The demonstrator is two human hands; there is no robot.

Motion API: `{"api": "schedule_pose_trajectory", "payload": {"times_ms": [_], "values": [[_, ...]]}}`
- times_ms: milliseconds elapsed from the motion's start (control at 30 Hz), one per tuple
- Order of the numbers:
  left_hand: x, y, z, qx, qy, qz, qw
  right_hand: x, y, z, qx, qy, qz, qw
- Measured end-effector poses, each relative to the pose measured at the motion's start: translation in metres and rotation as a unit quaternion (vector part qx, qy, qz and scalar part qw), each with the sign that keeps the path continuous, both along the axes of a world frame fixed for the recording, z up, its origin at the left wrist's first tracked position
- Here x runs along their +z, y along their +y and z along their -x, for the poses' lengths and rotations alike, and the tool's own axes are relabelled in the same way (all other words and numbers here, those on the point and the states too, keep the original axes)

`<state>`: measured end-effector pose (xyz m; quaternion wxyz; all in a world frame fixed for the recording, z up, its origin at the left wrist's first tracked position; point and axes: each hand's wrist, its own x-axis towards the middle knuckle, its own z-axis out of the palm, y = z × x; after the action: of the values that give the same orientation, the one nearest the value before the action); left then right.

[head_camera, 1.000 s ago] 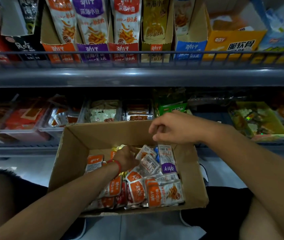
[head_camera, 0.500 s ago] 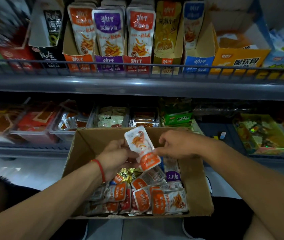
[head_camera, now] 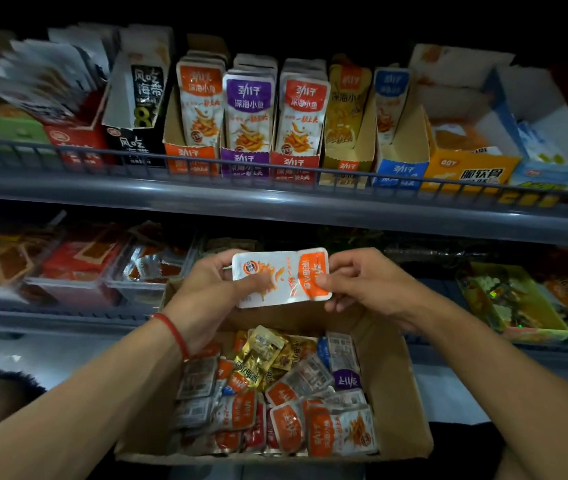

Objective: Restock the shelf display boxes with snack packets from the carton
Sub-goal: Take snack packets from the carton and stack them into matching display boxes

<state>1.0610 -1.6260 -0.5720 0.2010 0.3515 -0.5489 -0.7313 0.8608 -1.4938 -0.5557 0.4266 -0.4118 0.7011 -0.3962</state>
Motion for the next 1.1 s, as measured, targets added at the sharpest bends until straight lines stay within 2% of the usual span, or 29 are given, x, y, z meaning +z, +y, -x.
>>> {"api": "schedule_pose_trajectory", "payload": {"times_ms": [167, 367, 467, 533, 633, 733, 867, 1033, 1100], "values": [[0.018, -0.015, -0.012, -0.042, -0.003, 0.031, 0.999, 0.004, -0.007, -0.01, -0.138, 0.008, 0.117, 0.984], [0.037, -0.042, -0.02, -0.034, 0.025, 0.057, 0.998, 0.015, -0.021, -0.028, -0.184, -0.112, 0.16, 0.963], [0.042, -0.051, -0.021, -0.022, 0.033, 0.051, 0.998, 0.029, -0.032, -0.029, -0.204, -0.098, 0.169, 0.959], [0.045, -0.057, -0.024, -0.022, 0.057, 0.016, 0.998, 0.043, -0.043, -0.03, -0.2, -0.024, 0.184, 0.962], [0.049, -0.065, -0.031, -0.019, 0.103, -0.027, 0.994, 0.069, -0.066, -0.03, -0.17, 0.14, 0.217, 0.951], [0.052, -0.072, -0.036, 0.043, 0.131, -0.023, 0.99, 0.095, -0.09, -0.031, -0.13, 0.233, 0.241, 0.933], [0.051, -0.076, -0.04, 0.147, 0.127, 0.037, 0.98, 0.135, -0.124, -0.041, -0.062, 0.435, 0.278, 0.854], [0.05, -0.083, -0.045, 0.194, 0.103, 0.007, 0.976, 0.177, -0.175, -0.044, -0.042, 0.587, 0.327, 0.74], [0.051, -0.084, -0.045, 0.194, 0.106, -0.002, 0.975, 0.182, -0.194, -0.038, -0.038, 0.627, 0.322, 0.709]]}}
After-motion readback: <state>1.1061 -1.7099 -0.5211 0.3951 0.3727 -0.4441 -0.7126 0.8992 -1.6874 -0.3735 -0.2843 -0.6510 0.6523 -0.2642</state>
